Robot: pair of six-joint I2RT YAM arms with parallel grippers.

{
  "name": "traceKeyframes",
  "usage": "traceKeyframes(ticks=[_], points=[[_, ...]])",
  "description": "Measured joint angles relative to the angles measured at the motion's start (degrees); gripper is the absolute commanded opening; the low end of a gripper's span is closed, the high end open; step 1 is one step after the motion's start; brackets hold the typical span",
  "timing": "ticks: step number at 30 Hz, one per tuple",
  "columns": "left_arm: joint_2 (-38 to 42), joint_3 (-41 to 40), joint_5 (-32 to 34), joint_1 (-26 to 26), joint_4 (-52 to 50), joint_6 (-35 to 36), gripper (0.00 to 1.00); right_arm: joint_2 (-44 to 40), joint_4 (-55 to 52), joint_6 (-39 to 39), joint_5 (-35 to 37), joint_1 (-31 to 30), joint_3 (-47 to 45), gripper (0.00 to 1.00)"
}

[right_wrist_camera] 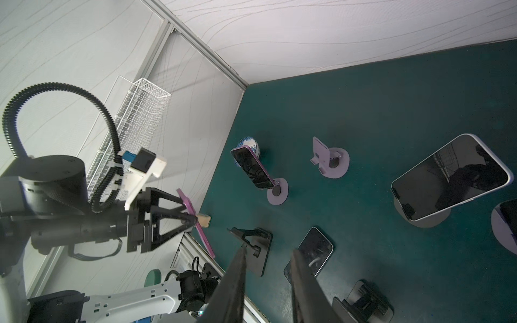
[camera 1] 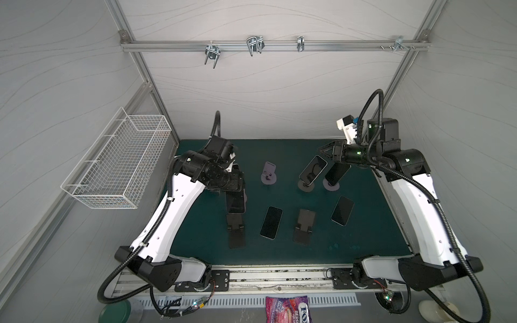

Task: Remove the phone from the phone stand
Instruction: Place the phone at the middle-left of the table.

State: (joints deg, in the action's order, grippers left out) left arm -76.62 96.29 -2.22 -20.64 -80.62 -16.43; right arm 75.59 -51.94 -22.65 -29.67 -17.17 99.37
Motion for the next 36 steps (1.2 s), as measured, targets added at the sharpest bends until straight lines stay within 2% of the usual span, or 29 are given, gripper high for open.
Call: traceKeyframes(ticks=[6,10,19,36], points=[[5.09,-5.57,5.38,7.10,-2.16,3.37,0.66,0.55,0.04,-1.29,-1.05,-1.88,-0.90,0.30],[5.27,-10.36,8.57,11.45,-1.11,5.09,0.65,1.95,0.09,-2.49,-2.34,-5.86,-1.14,0.29],[2.03,-20.57,9.01,20.79,7.58,7.30,0.64,3.98,0.04,-5.09,-4.98,-10.16,-2.36,0.29],[-9.29,-31.23,4.28,22.47,22.32,9.88,0.65,3.98,0.07,-6.54,-4.96,-10.25,-2.36,0.30]])
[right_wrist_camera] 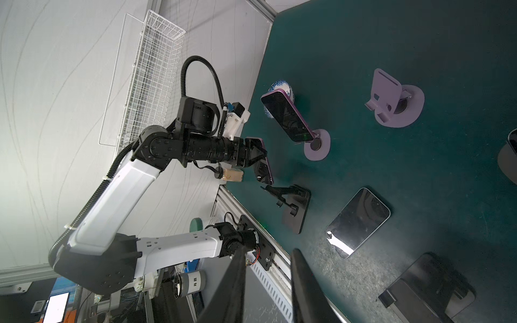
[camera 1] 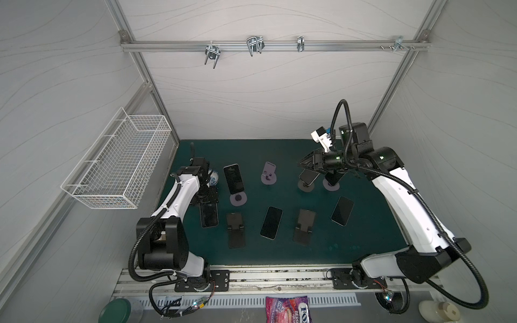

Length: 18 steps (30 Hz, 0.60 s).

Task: Remove the phone from the phone stand
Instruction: Place the phone at the middle-left of the table.

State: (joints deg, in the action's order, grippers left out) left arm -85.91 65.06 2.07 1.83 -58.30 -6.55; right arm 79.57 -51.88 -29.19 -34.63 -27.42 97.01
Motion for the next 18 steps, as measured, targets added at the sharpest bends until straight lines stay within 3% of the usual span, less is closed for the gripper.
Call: traceKeyframes(ticks=[18], points=[[-9.94,-1.75,-1.88,3.15,4.85,3.06,0.71,3.04,1.97,-0.98,0.07,0.00,1.46,0.31]])
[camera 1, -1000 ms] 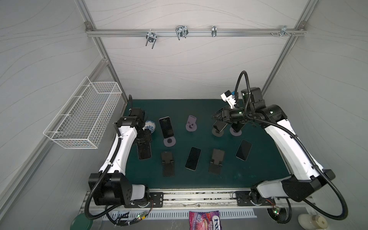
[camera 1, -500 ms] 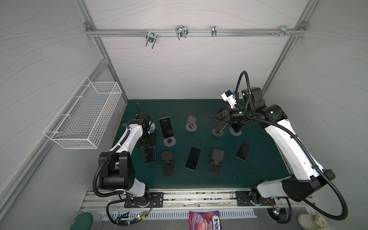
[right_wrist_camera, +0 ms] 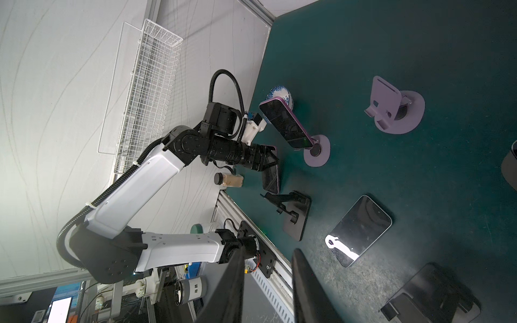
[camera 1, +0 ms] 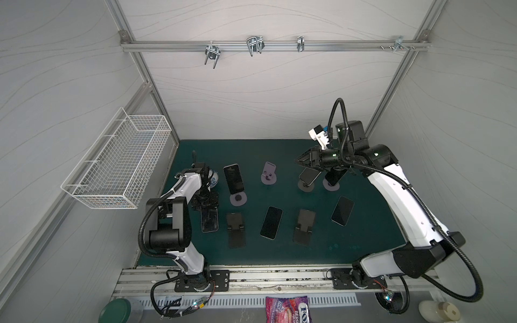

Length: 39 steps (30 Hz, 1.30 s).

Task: Remove the phone from the phone stand
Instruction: Place the phone at the middle-left of the table.

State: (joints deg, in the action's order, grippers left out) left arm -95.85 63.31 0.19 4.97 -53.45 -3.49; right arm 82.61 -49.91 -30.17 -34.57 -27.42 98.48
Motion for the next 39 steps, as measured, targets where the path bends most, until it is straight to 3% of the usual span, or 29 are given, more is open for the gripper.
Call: traceKeyframes(ticks=[7,24,39], points=[[-5.99,3.45,-1.18,0.68,-0.50,0.57,0.78,1.33,0.09,0.04,-0.17,0.00,1.75,0.32],[-6.14,5.86,-0.81,0.68,-0.74,0.94,0.82,1.36,0.02,1.38,-0.39,0.48,2.89,0.35],[4.87,13.97,-1.38,0.90,-3.41,0.07,0.83,1.57,-0.87,1.68,-0.33,3.06,5.62,0.37]])
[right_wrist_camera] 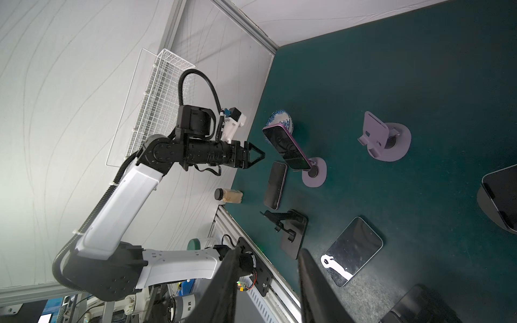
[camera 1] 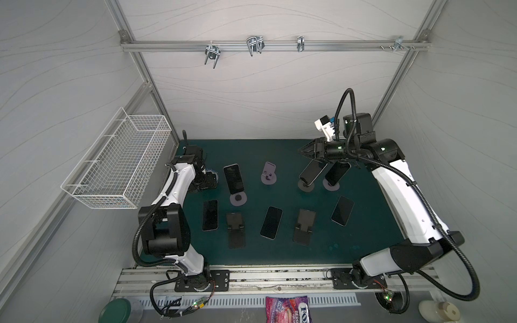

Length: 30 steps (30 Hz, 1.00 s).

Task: Remove the phone from the phone stand
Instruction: Place the phone at the middle-left of the table.

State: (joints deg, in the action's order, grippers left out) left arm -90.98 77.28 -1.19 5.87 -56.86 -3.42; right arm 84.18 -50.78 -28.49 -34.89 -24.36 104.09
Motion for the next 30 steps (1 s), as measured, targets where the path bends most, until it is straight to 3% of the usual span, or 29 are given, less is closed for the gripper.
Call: traceKeyframes(ticks=[18,24,30], points=[[9.55,2.93,-0.70,-0.92,-0.33,-1.20,0.83,2.49,-5.03,0.44,5.33,-1.20,3.85,0.41],[9.90,7.06,0.98,-6.14,-1.92,-1.70,0.83,2.51,-9.66,1.16,10.95,-1.79,4.81,0.45],[9.90,12.15,3.19,-14.51,-3.21,-2.93,0.83,2.54,-12.66,1.01,18.08,-0.76,4.13,0.51]])
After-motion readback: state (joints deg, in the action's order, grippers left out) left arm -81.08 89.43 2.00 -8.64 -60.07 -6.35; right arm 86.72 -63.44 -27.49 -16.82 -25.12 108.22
